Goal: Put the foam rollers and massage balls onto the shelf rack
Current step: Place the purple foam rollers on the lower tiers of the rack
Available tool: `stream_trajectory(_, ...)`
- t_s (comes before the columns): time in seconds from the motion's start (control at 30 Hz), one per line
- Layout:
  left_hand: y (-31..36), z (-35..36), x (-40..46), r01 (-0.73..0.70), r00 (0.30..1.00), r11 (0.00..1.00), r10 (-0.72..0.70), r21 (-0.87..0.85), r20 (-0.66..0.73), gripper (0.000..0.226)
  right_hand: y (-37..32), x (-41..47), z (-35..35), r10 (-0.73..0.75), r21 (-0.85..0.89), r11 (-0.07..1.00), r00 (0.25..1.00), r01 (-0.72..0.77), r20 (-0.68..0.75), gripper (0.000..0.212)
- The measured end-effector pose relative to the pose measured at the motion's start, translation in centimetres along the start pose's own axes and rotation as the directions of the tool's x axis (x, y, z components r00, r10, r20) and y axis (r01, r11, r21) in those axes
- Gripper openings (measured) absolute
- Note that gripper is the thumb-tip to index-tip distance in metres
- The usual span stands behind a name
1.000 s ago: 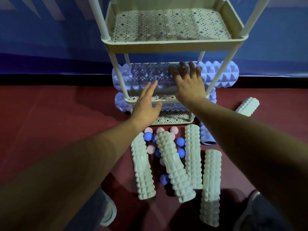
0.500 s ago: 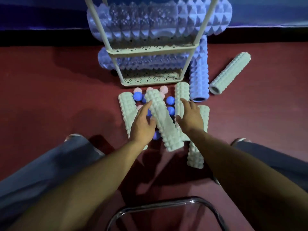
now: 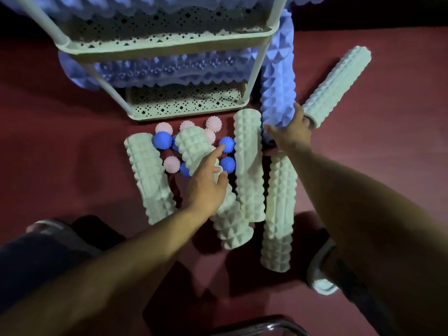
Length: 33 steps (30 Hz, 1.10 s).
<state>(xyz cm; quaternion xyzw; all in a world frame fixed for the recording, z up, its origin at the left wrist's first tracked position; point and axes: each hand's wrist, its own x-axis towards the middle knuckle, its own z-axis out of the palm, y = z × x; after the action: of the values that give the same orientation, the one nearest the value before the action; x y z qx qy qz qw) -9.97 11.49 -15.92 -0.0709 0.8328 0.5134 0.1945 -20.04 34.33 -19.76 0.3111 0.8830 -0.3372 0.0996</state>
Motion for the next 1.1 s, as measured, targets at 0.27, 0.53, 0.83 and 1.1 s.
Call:
stream_trajectory(0.27,1.1,-0.1,1.3,-0.012,1.000,1.000,0.012,0.003,0.008,0.058,-0.4,2.0,-0.4,0.117,0.061,0.991,0.993,-0.118,0.023,0.092)
stream_trajectory(0.53,5.2,-2.9,-2.0,-0.061,0.998,0.998,0.061,0.015,-0.017,0.058,-1.0,-1.9,-4.6,0.198,0.325,0.914,0.966,-0.243,0.164,0.104)
stream_trajectory(0.83,11.0,-5.1,-10.9,0.052,0.996,0.996,-0.047,-0.074,0.070,0.051,-2.6,-24.4,-11.5,0.297,0.531,0.621,0.799,-0.577,0.523,0.038)
stream_trajectory(1.1,11.7,-6.9,-17.6,0.345,0.929,0.866,-0.261,-0.361,0.262,0.071,-2.8,-40.1,-10.8,0.241,0.596,0.609,0.838,-0.523,0.489,0.049)
